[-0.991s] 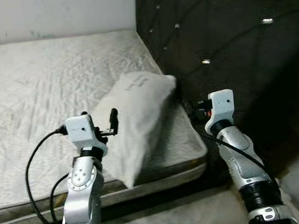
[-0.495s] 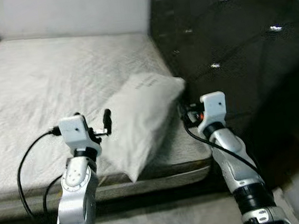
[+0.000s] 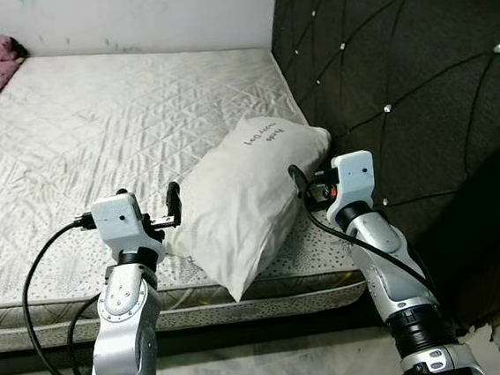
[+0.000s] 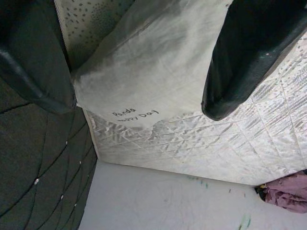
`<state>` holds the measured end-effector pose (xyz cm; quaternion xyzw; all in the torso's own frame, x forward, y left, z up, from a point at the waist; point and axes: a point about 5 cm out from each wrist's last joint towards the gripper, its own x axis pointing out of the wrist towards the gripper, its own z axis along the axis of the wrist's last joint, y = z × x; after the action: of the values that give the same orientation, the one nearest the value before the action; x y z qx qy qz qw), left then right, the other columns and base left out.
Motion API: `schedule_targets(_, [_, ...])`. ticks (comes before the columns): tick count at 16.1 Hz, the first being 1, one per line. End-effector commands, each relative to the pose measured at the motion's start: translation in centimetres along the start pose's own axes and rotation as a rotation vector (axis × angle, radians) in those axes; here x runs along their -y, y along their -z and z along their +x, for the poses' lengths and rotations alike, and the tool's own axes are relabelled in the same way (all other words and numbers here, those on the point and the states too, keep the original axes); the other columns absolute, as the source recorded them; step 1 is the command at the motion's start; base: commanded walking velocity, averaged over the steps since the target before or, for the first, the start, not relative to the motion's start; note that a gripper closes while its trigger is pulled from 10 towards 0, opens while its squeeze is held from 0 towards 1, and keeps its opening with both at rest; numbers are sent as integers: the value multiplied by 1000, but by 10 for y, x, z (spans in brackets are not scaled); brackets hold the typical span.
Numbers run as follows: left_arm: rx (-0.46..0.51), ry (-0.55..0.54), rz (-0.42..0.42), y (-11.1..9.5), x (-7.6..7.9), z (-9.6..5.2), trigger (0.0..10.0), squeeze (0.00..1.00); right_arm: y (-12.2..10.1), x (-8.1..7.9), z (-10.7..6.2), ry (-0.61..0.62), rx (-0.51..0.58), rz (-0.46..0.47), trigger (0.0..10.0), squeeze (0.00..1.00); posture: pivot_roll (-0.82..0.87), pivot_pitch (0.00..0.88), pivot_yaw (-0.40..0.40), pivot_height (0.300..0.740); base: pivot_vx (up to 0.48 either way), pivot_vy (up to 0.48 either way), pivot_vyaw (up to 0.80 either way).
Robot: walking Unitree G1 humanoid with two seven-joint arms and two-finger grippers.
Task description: Clean up the room
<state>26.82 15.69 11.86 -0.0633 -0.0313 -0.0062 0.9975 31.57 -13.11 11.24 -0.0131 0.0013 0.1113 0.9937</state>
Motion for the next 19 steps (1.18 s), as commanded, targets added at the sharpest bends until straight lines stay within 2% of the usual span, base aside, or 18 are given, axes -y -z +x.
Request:
schedule_targets(1, [32, 8, 9, -7, 0, 0, 10000, 0, -9, -2, 3, -9, 25, -11, 10000, 0, -65, 0, -67, 740, 0, 0, 0])
schedule_targets(7, [37, 46, 18, -15, -1, 1, 10000, 0, -12, -16, 1, -38, 42, -17, 10000, 0, -50, 16, -29, 740, 174, 0, 0])
schedule_targets(14, [24, 62, 5, -12, 6, 1, 10000, 0, -8, -16, 3, -34, 30, 1, 10000, 0, -41, 0, -37, 740, 296, 0, 0])
schedule_targets(19, [19, 53, 18, -10, 4, 0, 10000, 0, -7, -17, 4, -46, 31, -4, 10000, 0, -35, 0, -42, 740, 309, 0, 179])
